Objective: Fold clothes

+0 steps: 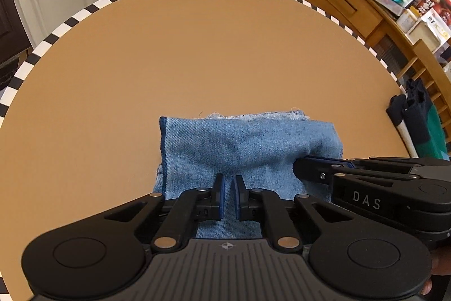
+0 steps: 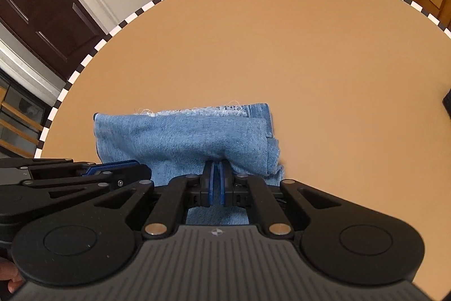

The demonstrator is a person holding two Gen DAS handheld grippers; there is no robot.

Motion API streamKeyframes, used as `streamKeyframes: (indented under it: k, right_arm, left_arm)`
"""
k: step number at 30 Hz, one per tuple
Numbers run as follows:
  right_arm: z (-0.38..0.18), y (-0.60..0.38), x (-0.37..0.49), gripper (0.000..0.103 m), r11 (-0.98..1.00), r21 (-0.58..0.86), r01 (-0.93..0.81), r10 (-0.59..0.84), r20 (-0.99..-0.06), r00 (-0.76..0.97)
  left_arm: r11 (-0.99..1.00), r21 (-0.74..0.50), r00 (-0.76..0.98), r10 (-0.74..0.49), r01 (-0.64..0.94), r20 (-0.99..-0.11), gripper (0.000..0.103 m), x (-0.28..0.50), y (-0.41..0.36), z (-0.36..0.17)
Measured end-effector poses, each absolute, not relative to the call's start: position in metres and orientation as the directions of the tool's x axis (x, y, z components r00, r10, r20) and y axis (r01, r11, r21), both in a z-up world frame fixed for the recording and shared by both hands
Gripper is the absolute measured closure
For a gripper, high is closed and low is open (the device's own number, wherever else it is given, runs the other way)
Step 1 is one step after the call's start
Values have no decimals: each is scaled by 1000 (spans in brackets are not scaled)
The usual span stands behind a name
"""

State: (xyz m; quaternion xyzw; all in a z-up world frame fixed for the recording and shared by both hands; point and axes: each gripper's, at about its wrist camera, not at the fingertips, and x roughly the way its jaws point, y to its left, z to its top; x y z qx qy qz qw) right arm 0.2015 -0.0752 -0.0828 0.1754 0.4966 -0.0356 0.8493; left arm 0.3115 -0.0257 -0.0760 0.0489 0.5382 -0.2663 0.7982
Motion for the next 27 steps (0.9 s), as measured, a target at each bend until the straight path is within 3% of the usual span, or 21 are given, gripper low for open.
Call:
streamKeyframes:
  k: [5,9,13,17,18,19,20,21,27]
  right_arm:
    - [-69,-75,183,89,928,276,249,101,-831,546]
    - [-57,-74,169,72,922,288,260,90,-810,579]
    - [-47,-74,143,54,914,306,267,83,-784,616]
    - [-50,-72,87,55,908,334,254,111,-776,621]
    - [-52,-67,74,61,915,321,246,102,-772,627]
    - [-54,-64,64,77,926,297,234,87,-769,633]
    - [-56,-59,59,85,937,277,215,78,-762,643]
    - [-58,-56,52,89,947,261,188,77,-752,655]
    - [-84,-54,53,89,949,241,201,76,-798,597]
  left_arm:
    - [848,-205,285,-378,490,-881,91,308,-25,-70]
    - [828,-137,329,-360,544,-873,57,287,-26,-47]
    - [803,-121,355,-387,584,-851,50,248,-16,-19]
    - [800,-168,311,-404,576,-860,48,205,0,-16]
    - [803,-173,297,-399,571,-868,48,198,3,-21]
    - [807,-172,290,-389,565,-874,48,191,5,-26]
    - [811,-165,293,-381,562,-877,48,185,8,-31]
    - [810,-150,304,-375,567,-876,48,179,8,-35]
    - [800,-84,347,-349,594,-871,48,163,5,-51]
